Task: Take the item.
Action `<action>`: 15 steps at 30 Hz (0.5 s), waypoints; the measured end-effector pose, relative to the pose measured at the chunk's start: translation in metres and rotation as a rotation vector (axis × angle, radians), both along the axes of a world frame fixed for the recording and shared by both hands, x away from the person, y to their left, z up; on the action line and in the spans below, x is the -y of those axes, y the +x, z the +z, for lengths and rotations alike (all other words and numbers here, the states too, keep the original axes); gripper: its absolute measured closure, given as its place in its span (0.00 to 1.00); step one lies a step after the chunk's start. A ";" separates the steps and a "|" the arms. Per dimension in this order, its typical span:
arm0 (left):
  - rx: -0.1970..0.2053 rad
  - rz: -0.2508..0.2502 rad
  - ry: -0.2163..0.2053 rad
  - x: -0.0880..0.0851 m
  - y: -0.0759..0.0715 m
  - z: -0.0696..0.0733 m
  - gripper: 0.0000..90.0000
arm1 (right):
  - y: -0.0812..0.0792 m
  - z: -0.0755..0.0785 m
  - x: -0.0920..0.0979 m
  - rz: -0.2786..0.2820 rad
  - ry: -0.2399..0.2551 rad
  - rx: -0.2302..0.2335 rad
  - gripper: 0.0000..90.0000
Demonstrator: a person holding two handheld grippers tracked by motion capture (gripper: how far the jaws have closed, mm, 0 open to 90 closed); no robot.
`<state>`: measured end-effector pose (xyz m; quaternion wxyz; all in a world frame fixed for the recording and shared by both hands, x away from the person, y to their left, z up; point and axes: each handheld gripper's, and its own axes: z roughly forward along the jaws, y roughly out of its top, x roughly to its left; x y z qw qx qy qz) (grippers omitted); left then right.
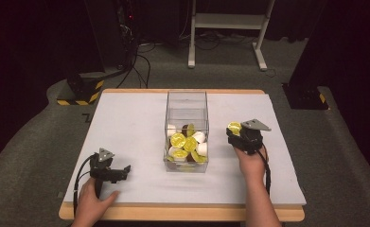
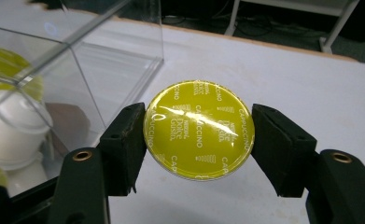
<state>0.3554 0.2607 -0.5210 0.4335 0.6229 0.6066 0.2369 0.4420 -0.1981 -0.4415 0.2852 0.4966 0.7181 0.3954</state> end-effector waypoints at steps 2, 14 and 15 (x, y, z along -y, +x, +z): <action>0.000 0.000 0.000 0.000 0.000 0.000 0.01 | 0.004 -0.005 0.003 -0.008 -0.011 -0.012 0.42; 0.000 0.000 0.000 0.000 0.000 0.000 0.01 | 0.016 -0.027 0.009 -0.054 -0.065 -0.074 0.42; 0.000 0.000 0.000 0.000 0.000 0.000 0.01 | 0.018 -0.030 0.009 -0.053 -0.072 -0.080 0.42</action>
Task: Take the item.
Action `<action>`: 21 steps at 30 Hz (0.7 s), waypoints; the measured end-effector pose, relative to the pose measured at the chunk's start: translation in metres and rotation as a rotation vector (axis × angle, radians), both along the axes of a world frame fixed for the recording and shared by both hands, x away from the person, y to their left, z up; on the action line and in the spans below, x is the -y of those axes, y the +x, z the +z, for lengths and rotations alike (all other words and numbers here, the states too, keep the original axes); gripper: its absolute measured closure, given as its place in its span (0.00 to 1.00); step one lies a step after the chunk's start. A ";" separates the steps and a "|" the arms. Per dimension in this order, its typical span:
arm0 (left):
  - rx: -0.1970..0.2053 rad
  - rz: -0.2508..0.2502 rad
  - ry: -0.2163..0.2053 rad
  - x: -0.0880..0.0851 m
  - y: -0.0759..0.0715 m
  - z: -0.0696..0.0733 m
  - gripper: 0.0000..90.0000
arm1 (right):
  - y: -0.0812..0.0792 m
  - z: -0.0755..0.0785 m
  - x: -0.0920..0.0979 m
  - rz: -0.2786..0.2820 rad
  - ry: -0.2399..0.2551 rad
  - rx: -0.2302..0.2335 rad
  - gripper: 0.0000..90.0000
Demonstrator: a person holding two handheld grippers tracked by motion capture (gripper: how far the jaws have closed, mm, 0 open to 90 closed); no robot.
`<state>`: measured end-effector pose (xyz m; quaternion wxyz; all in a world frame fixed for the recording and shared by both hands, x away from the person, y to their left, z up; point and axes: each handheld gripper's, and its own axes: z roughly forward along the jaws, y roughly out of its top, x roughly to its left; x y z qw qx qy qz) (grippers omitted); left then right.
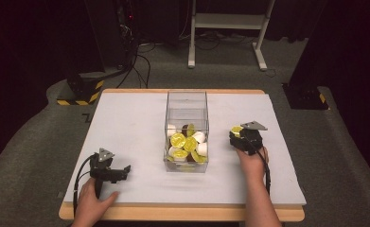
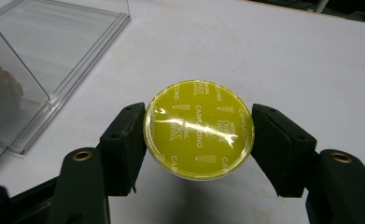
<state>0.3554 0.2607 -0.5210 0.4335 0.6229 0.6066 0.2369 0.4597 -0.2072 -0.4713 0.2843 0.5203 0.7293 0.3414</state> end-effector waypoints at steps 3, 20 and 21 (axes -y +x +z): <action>0.000 0.000 0.000 0.000 0.000 0.000 0.01 | 0.002 -0.004 0.001 -0.003 -0.011 -0.009 0.42; 0.000 0.000 0.000 0.000 0.000 0.000 0.01 | 0.005 -0.015 0.001 -0.015 -0.028 -0.044 0.42; 0.000 0.000 0.000 0.000 0.000 0.000 0.01 | 0.005 -0.015 0.001 -0.015 -0.028 -0.044 0.42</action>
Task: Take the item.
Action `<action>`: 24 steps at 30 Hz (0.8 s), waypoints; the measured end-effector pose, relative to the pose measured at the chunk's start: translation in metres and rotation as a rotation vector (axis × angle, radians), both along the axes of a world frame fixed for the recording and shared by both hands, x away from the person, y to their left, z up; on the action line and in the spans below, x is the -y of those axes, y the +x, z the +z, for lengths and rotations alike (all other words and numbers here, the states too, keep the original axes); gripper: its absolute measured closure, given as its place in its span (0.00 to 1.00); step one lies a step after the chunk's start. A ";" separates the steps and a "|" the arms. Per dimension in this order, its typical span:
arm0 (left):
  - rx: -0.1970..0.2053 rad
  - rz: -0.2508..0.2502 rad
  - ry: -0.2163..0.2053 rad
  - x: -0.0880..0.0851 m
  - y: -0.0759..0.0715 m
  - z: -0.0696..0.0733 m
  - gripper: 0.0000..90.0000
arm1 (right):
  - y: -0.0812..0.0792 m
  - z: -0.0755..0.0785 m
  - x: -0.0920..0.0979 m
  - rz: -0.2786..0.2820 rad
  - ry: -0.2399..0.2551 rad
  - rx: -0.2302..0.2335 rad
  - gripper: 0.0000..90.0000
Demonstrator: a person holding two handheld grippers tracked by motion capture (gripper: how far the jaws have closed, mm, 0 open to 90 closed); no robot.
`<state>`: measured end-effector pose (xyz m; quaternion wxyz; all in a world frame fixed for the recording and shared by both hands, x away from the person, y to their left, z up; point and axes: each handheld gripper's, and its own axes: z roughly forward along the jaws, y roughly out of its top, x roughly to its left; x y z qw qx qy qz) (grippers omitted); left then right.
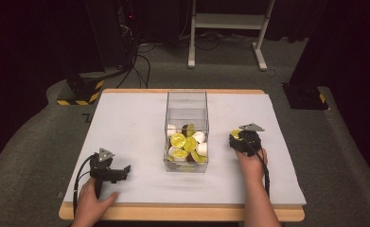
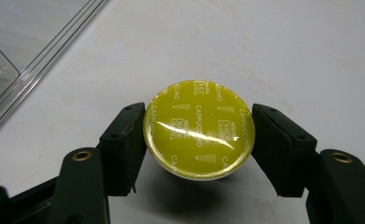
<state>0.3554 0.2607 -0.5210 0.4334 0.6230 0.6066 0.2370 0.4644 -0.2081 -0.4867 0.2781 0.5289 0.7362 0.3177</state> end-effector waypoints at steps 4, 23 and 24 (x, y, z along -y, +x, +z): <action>0.000 0.000 0.000 0.000 0.000 0.000 0.01 | 0.000 0.000 0.001 0.000 0.016 -0.001 0.39; -0.002 -0.002 0.003 0.000 0.000 0.000 0.01 | -0.021 0.026 -0.004 0.027 0.049 0.097 0.29; -0.002 -0.003 0.003 0.000 0.000 0.000 0.01 | -0.021 0.026 -0.004 0.027 0.049 0.097 0.29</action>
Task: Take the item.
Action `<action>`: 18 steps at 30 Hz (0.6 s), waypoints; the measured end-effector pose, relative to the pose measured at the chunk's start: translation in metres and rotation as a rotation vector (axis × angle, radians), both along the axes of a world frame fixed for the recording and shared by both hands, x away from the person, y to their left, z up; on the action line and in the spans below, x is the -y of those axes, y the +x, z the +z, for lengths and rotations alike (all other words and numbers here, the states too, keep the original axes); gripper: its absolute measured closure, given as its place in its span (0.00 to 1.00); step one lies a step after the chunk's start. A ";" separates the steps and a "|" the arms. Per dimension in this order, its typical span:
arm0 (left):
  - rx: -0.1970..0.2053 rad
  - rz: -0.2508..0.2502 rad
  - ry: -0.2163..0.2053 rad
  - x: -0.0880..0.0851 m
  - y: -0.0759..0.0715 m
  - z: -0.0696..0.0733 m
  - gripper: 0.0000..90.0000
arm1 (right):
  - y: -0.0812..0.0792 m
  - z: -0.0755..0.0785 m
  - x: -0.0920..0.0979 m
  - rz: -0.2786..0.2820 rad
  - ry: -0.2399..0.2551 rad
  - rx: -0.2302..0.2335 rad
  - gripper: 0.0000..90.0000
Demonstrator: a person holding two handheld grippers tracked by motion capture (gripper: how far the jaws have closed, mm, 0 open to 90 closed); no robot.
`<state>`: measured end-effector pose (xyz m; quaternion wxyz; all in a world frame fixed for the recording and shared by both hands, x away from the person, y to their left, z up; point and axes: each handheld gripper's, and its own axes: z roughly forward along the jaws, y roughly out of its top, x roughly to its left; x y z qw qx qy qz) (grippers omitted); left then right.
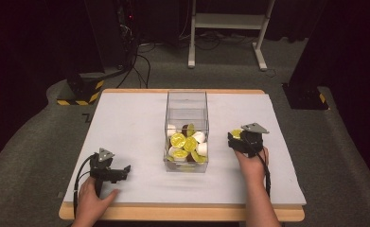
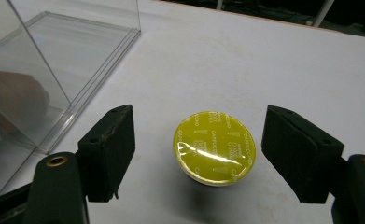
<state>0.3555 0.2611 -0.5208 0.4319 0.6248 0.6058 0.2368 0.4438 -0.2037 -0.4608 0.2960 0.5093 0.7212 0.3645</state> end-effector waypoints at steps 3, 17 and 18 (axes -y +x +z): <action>0.000 0.000 -0.001 0.000 0.000 0.000 0.01 | -0.007 0.005 -0.001 0.004 -0.002 0.007 0.28; 0.001 0.000 0.000 0.000 0.000 0.000 0.01 | -0.043 0.010 -0.010 0.065 0.029 0.005 0.28; 0.001 0.001 -0.002 0.000 0.000 0.000 0.01 | -0.046 0.008 -0.011 0.072 0.033 -0.003 0.27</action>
